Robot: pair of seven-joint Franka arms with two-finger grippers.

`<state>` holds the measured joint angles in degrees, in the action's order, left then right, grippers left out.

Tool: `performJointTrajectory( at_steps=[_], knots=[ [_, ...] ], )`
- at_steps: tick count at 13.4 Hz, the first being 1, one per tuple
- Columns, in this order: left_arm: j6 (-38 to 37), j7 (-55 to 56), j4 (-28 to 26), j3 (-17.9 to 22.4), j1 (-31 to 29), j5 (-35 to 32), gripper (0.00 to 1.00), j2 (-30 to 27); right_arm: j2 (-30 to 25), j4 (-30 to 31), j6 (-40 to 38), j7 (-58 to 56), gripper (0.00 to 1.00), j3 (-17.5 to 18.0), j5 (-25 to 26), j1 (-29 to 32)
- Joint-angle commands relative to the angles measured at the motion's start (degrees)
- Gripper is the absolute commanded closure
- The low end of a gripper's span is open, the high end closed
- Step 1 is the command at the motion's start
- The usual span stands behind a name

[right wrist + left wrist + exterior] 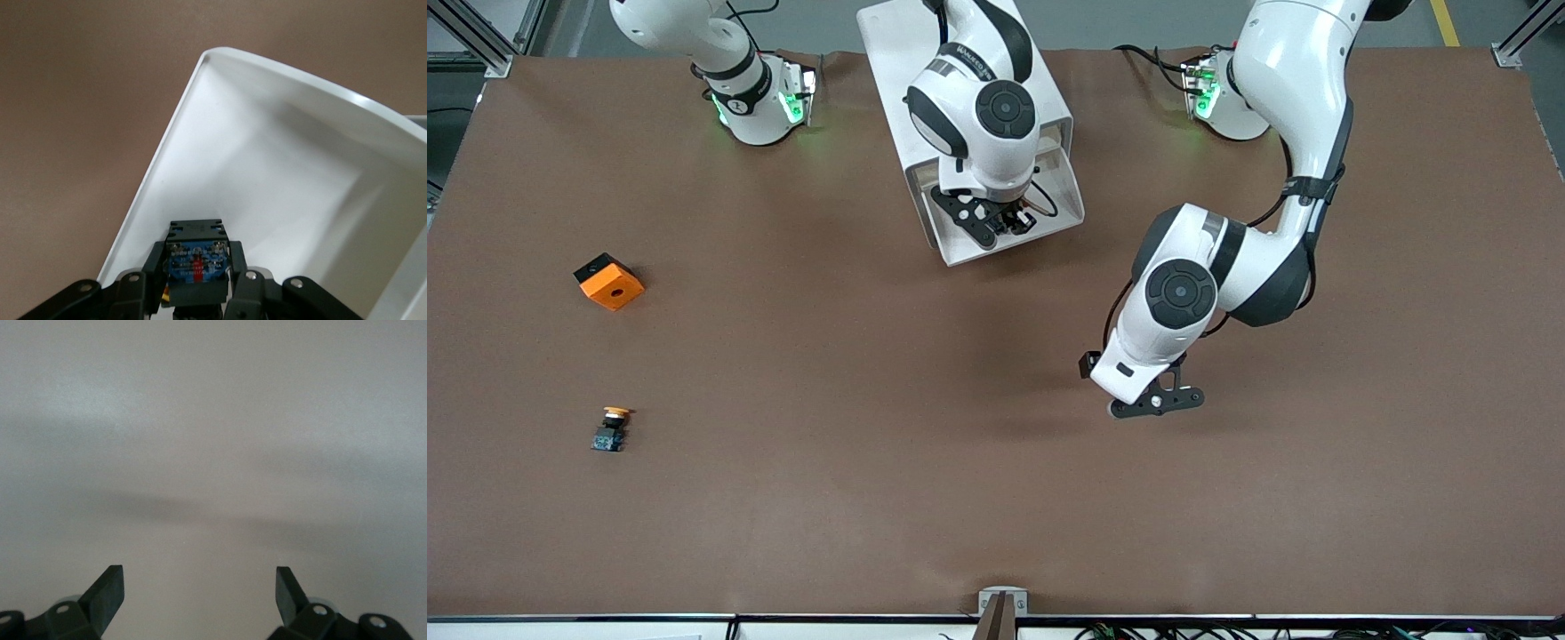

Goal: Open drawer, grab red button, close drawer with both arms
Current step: 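Lift the red button out with the right gripper while the left gripper nears the drawer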

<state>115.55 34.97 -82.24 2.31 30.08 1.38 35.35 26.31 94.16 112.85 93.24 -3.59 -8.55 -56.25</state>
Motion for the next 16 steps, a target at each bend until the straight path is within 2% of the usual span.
performJointTrajectory(
  at_steps=[1,3,6,8,10,16],
  knots=[
    [-0.6,0.1,-1.8,-0.9,-0.8,0.0,0.0,-1.4,-0.1,-1.0,-0.7,0.7,1.0,-0.1,0.9,0.3],
    [-0.6,0.8,-1.9,-0.8,-0.8,0.0,0.0,-1.7,-0.5,-4.8,-3.7,0.4,1.0,-0.1,0.3,2.4],
    [0.5,0.5,-2.2,-0.9,-0.4,-0.2,0.0,-1.8,-0.2,-14.1,-14.6,-5.5,1.0,0.0,-0.2,6.9],
    [0.6,0.3,-2.1,-1.0,-0.1,-0.1,0.0,-1.9,-0.6,-14.9,-15.1,-11.2,1.0,-0.1,-0.1,10.8],
    [0.3,1.7,-2.4,-2.8,-0.2,0.1,0.0,-1.9,-1.4,-14.8,-15.0,-20.2,1.0,-0.3,0.0,14.7],
    [-0.1,14.7,-4.8,-8.6,0.2,0.1,0.0,-1.9,-3.3,-13.4,-15.1,-43.7,1.0,-0.4,0.6,27.7]
  ],
)
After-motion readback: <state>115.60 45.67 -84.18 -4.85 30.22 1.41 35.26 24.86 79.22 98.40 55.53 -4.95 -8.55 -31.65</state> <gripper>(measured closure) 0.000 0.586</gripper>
